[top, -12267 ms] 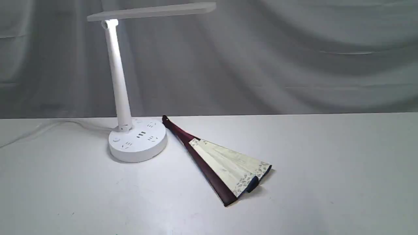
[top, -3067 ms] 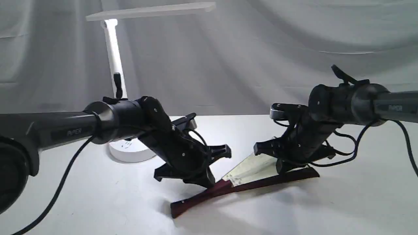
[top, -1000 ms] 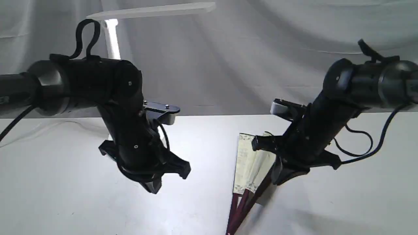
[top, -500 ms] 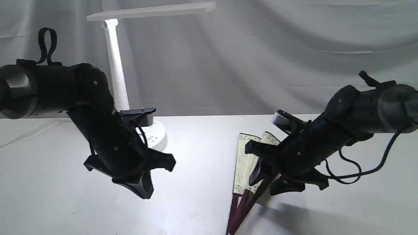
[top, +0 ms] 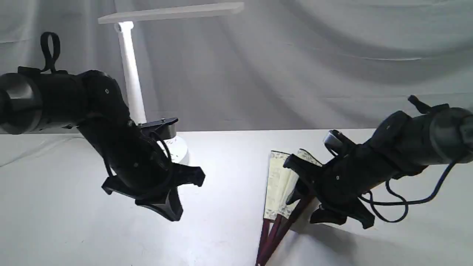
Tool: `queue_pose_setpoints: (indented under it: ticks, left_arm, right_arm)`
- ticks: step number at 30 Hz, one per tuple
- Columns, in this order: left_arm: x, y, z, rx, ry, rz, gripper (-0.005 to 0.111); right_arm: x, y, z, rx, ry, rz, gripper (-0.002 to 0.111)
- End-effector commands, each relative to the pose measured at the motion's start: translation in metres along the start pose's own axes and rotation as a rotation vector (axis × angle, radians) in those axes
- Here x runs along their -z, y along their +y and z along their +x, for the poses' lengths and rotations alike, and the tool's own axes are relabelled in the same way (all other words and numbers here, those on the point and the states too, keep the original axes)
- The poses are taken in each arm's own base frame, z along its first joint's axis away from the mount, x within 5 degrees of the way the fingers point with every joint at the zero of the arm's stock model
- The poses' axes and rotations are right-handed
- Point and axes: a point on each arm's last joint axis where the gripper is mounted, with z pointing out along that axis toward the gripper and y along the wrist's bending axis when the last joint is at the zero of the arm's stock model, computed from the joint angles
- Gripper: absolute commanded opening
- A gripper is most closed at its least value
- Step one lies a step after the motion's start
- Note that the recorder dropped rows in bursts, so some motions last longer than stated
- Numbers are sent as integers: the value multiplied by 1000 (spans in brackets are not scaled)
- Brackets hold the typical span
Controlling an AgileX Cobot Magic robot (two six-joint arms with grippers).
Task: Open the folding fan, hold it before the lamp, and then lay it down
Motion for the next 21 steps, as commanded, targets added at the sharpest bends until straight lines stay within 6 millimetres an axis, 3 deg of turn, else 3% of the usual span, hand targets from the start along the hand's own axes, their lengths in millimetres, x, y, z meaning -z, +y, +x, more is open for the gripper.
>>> queue_pose_setpoints:
  ticks: [1, 6, 14, 21]
  left_arm:
    - [5, -3, -1, -1, -27, 14, 0]
    - [5, -3, -1, 4, -32, 22, 0]
    - [5, -5, -1, 13, -26, 36, 0]
    - [5, -4, -2, 11, -37, 35, 0]
  right_arm:
    - [2, 2, -1, -36, -44, -42, 50]
    - [-1, 5, -1, -111, -43, -82, 50]
    - [-22, -6, 6, -134, 22, -57, 50]
    - [-24, -4, 4, -150, -21, -67, 50]
